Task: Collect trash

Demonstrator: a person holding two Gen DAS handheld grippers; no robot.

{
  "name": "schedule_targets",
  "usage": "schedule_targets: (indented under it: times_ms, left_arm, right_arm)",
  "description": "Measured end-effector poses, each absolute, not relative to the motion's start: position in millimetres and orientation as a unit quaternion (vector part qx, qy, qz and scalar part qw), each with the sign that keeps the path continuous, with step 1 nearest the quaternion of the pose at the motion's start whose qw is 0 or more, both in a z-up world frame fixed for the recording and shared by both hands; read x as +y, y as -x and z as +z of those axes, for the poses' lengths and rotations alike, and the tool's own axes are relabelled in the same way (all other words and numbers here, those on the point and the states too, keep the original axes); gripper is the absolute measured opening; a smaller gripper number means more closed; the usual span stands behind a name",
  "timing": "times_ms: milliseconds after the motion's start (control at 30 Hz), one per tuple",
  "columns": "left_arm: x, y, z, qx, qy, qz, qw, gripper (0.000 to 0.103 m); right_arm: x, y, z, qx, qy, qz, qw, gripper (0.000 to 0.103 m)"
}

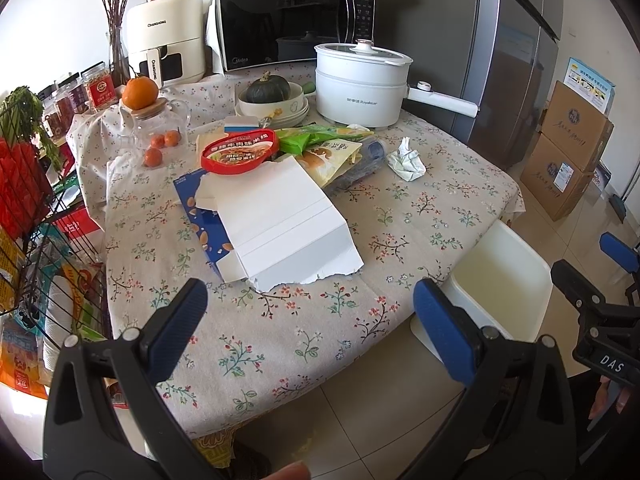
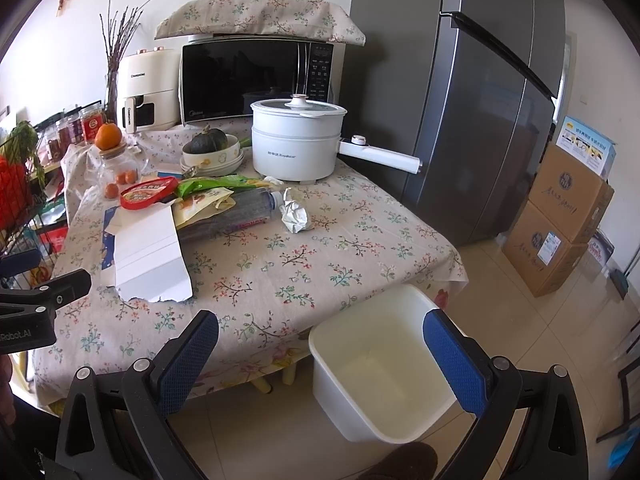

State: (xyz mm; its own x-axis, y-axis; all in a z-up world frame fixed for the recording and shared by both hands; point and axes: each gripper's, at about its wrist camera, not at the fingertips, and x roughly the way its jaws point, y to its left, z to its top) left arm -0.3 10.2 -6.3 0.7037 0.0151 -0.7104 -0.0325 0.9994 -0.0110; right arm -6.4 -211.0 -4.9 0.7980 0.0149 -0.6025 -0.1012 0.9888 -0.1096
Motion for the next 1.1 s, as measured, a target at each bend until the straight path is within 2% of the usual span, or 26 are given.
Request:
schedule_targets:
  times_ms: [1100]
  left_arm:
    - [27, -9, -9, 0.394, 0.022, 0.039, 0.918, 0.102]
  right_arm:
    - [-213, 3, 0, 0.309, 0.084, 0.010, 0.947, 0.103]
